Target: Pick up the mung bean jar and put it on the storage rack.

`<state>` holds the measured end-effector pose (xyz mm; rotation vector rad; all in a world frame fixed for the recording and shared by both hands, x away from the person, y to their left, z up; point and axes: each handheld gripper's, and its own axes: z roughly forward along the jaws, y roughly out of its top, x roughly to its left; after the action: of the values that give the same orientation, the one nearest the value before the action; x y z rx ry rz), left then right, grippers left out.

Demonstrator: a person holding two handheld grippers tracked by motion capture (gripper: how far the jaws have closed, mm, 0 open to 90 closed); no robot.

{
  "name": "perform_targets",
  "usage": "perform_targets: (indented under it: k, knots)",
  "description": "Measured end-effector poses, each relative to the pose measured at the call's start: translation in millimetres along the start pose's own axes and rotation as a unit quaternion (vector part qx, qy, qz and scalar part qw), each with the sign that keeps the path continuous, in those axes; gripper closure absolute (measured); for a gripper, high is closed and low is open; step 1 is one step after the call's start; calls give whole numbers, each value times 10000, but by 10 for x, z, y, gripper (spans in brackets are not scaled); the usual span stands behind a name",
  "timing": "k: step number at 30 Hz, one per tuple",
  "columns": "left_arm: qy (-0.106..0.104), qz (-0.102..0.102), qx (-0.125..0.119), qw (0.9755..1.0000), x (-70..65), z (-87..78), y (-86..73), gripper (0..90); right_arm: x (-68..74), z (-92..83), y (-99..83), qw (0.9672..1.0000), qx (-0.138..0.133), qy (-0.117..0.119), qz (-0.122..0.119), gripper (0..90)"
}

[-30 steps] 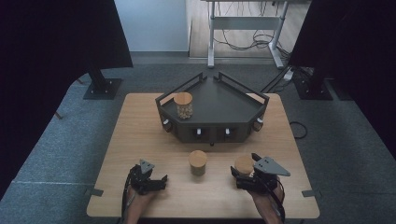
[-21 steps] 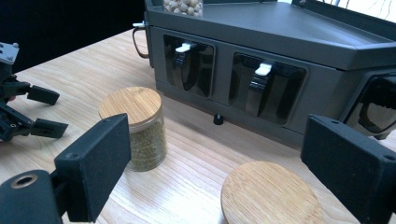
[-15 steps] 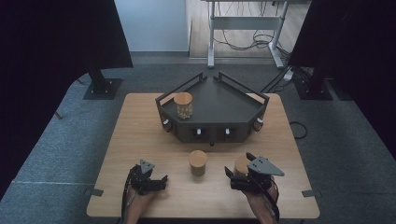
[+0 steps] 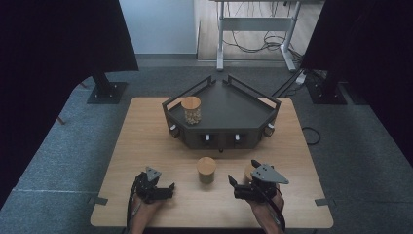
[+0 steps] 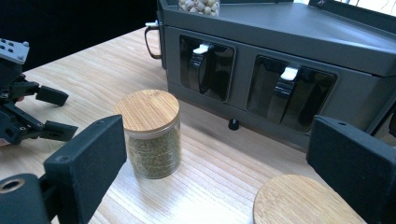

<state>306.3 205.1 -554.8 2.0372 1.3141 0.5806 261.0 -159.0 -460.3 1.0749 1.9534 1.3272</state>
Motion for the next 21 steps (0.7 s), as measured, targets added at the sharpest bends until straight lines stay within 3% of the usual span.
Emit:
perform_targets:
  k: [21]
  knots:
    - [1, 1, 3, 10000, -2, 1, 1, 24, 153, 133, 33, 9999, -68, 71, -37, 22]
